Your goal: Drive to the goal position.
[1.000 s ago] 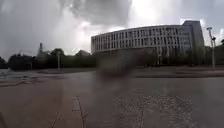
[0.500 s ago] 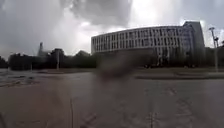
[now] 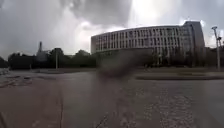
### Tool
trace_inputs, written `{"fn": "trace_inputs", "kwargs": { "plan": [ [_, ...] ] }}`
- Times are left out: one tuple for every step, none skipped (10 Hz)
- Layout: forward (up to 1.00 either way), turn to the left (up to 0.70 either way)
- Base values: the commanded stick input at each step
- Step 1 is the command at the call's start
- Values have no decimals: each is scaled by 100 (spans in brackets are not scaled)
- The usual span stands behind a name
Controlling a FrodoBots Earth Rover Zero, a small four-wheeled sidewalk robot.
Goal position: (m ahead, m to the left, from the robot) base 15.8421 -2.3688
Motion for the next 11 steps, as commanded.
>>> {"fn": "trace_inputs", "kwargs": {
  "plan": [
    [70,0],
    [70,0],
    [70,0],
    [70,0],
    [70,0],
    [70,0],
    [70,0],
    [70,0],
    [70,0],
    [70,0],
    [70,0]
  ]
}}
